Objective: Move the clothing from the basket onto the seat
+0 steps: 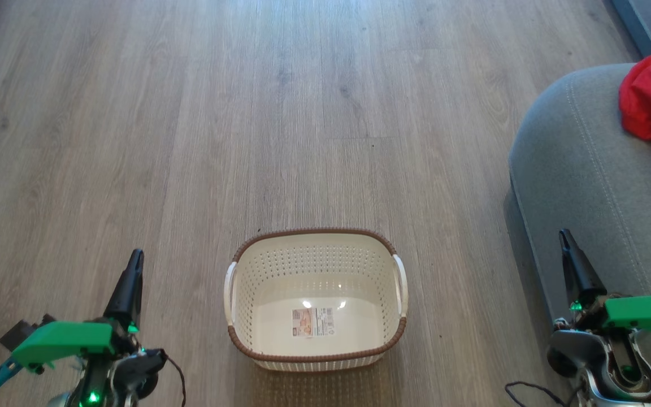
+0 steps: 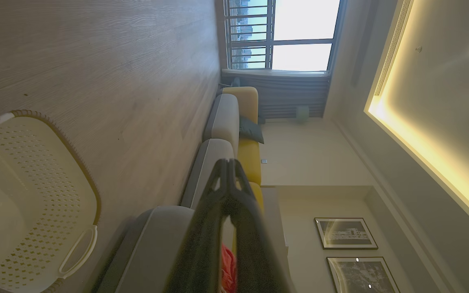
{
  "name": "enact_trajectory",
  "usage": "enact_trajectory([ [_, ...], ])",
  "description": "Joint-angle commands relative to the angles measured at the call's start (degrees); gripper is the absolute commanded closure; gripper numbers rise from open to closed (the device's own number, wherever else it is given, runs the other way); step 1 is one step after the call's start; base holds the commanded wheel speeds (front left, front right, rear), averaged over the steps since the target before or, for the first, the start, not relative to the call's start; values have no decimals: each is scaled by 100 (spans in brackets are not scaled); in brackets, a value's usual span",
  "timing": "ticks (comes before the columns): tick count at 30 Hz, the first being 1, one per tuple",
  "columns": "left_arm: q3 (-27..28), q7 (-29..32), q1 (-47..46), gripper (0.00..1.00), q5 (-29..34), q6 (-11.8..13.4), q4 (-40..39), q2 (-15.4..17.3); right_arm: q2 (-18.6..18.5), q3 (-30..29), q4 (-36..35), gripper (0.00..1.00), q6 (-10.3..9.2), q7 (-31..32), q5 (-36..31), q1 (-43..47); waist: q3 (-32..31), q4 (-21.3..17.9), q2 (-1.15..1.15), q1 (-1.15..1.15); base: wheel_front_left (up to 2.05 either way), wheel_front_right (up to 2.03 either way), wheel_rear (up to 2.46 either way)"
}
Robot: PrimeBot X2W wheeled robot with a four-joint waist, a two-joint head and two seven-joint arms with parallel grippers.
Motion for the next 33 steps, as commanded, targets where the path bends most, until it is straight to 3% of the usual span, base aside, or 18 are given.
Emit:
enact_trajectory([
  [1,193,41,-162,100,-34,-53,-196,80,-15,99,-226,100,0,33,34,-101,0,0,0,0,0,0,0],
  [33,193,41,-162,100,-34,-53,-196,80,-15,99,-226,100,0,33,34,-101,0,0,0,0,0,0,0],
])
